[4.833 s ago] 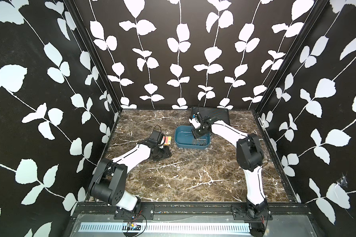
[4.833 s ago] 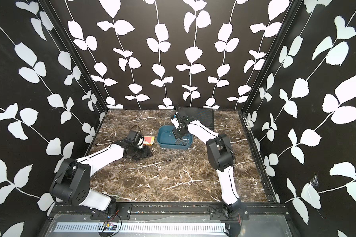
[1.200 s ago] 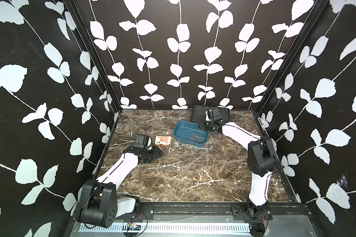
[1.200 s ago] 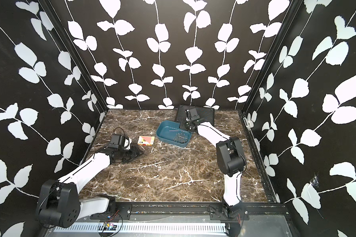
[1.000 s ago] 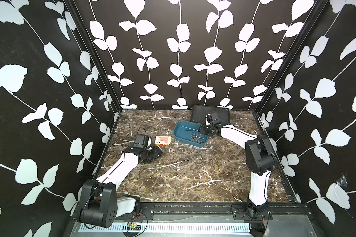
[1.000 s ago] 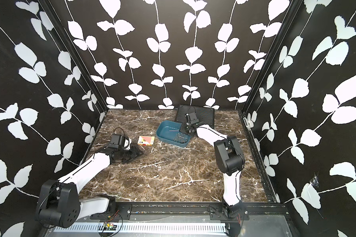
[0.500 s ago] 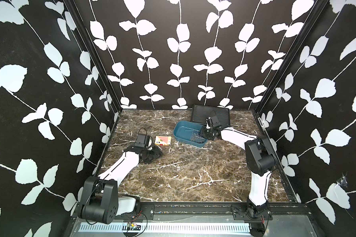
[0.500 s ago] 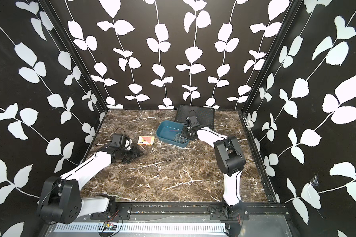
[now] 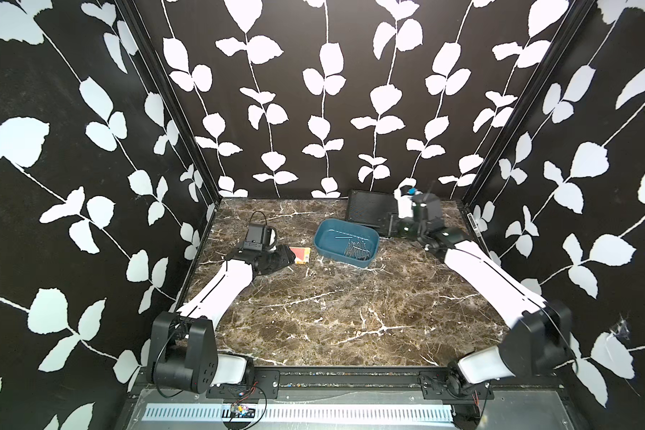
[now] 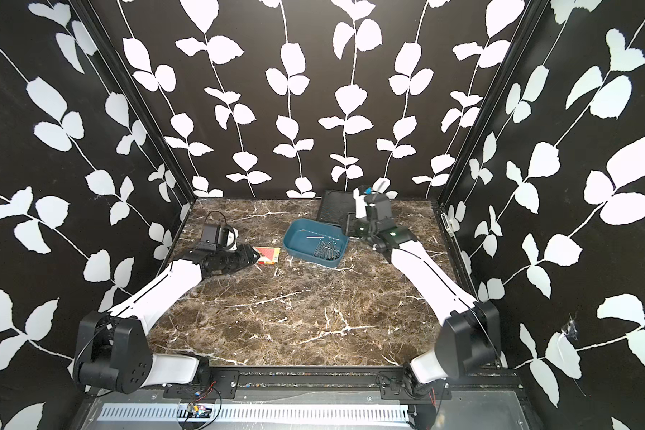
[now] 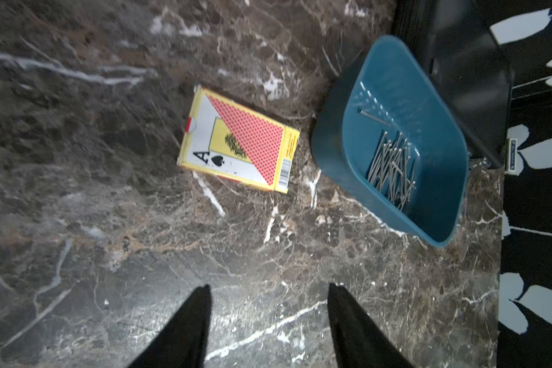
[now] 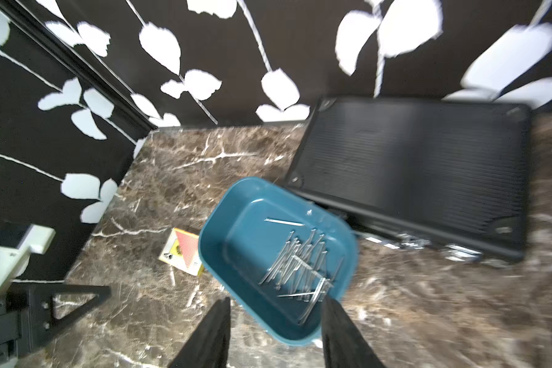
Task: Put the nails on the desktop into the storage box
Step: Place the nail in the storage box, then reset both arms
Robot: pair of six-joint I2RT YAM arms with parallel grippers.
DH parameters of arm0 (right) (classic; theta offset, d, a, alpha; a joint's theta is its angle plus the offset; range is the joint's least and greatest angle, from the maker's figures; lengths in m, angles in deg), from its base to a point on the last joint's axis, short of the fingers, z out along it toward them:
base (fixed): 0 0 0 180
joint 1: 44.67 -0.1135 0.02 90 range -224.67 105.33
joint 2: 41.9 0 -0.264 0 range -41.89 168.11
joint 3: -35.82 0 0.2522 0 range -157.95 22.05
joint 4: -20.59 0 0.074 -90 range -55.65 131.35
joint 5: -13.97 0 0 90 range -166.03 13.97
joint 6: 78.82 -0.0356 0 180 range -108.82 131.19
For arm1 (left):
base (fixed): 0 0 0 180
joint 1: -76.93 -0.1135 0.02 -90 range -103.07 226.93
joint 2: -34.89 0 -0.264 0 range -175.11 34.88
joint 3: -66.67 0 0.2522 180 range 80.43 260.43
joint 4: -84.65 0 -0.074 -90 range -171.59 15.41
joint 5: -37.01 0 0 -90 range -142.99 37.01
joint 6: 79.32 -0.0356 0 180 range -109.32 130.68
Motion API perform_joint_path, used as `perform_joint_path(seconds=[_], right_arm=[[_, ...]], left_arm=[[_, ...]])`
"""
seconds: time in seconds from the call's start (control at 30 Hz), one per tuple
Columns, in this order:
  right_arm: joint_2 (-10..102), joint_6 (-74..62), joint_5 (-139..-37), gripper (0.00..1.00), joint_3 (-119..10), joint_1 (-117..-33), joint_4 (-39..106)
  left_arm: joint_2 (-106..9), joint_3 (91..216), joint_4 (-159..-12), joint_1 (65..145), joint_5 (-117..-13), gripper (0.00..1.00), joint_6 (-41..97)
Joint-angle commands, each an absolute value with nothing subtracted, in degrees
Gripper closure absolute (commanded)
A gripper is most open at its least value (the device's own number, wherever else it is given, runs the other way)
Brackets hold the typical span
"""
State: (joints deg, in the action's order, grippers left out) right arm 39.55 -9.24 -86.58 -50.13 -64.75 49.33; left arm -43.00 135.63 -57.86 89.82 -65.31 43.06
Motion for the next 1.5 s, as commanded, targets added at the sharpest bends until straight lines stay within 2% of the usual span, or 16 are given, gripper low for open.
perform_joint_path(seconds=[0.0,0.13,0.27,0.47,0.67,0.83,1.13,1.27,1.3,1.37,1.4,1.47], right_arm=[[36.12,-1.74,-87.62,0.46,-45.49,-59.82,47.05],[31.27,4.77,-84.39,0.26,-41.60,-54.15,45.45],[28.75,6.16,-79.00,0.24,-35.39,-47.96,42.76],[28.89,7.98,-78.15,0.22,-23.82,-42.30,33.49],[35.06,8.46,-78.76,0.23,-14.25,-41.95,18.01],[38.14,8.50,-78.11,0.23,-8.22,-41.95,5.46],[44.97,9.55,-78.08,0.25,3.19,-42.47,-21.21],[45.27,10.69,-78.68,0.23,0.10,-43.00,-15.58],[45.72,10.82,-79.39,0.15,-0.47,-43.00,-15.30],[45.42,11.18,-78.61,0.11,-0.91,-43.44,-13.78],[45.69,11.18,-78.62,0.04,-0.89,-43.44,-14.10],[45.58,11.27,-78.30,0.00,-1.10,-43.66,-13.64]], left_arm=[[-40.51,137.55,-58.06,90.02,-58.65,0.34,40.23],[-38.17,137.00,-59.53,89.95,-53.10,0.26,37.14],[-35.32,134.06,-63.38,89.92,-50.48,0.21,31.47],[-29.96,126.39,-71.85,89.90,-43.34,0.20,23.24],[-27.72,118.54,-81.09,89.94,-43.21,0.18,16.91],[-27.36,114.64,-88.21,89.38,-39.29,0.07,12.49],[-38.87,110.90,-106.59,85.40,-43.67,0.03,3.57],[-44.18,110.92,-110.83,84.22,-45.25,0.03,1.53],[-45.06,110.46,-112.30,83.93,-46.04,0.03,1.20],[-46.48,109.17,-115.27,83.54,-46.42,0.03,1.19],[-47.16,108.32,-117.20,83.39,-46.63,0.03,1.36],[-48.42,106.83,-121.04,83.25,-47.50,0.03,0.76]])
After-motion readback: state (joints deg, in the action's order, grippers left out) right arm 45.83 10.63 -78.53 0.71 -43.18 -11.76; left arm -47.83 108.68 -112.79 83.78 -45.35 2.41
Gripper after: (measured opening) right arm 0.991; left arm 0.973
